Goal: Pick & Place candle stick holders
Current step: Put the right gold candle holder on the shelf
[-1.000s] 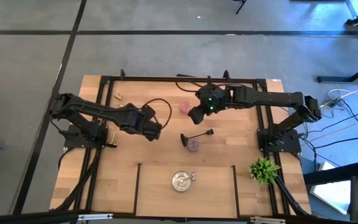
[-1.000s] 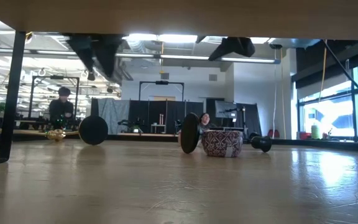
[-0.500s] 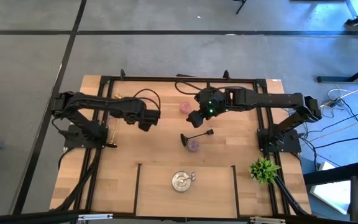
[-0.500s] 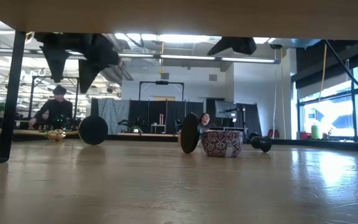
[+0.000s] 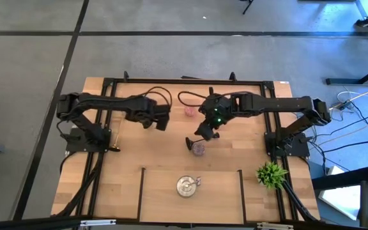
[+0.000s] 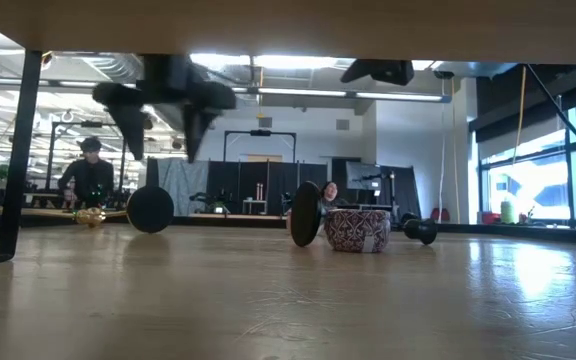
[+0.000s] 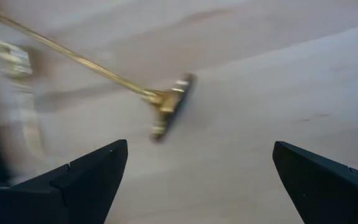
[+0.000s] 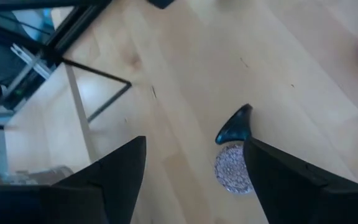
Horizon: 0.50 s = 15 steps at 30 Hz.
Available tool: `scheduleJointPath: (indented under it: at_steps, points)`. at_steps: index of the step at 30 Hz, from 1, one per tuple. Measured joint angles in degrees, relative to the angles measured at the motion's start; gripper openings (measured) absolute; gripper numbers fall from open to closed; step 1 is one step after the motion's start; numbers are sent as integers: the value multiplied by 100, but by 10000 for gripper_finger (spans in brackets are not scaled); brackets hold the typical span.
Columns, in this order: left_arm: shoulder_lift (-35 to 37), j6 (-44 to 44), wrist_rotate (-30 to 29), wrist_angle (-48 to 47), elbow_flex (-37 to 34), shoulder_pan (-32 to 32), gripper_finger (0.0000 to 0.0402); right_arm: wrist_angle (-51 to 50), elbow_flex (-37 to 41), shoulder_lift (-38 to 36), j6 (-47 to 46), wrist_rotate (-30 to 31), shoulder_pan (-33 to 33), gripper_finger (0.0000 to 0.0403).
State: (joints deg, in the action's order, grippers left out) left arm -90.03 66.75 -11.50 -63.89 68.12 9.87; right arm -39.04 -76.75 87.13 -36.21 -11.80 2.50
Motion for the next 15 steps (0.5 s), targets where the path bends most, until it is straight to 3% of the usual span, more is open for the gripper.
scheduleJointPath:
  at_steps: [3, 8, 15]
  points:
    - [-242, 273, 410, 321, 3, 205, 400, -96, 0, 0, 110, -25, -31, 273]
    - [-401, 1255, 275, -56, -2, 619, 396, -107, 0, 0, 265, -29, -41, 273]
    - [-346, 1245, 144, -526, 7, 1225, 373, -374, 0, -2, 368, -43, -128, 273]
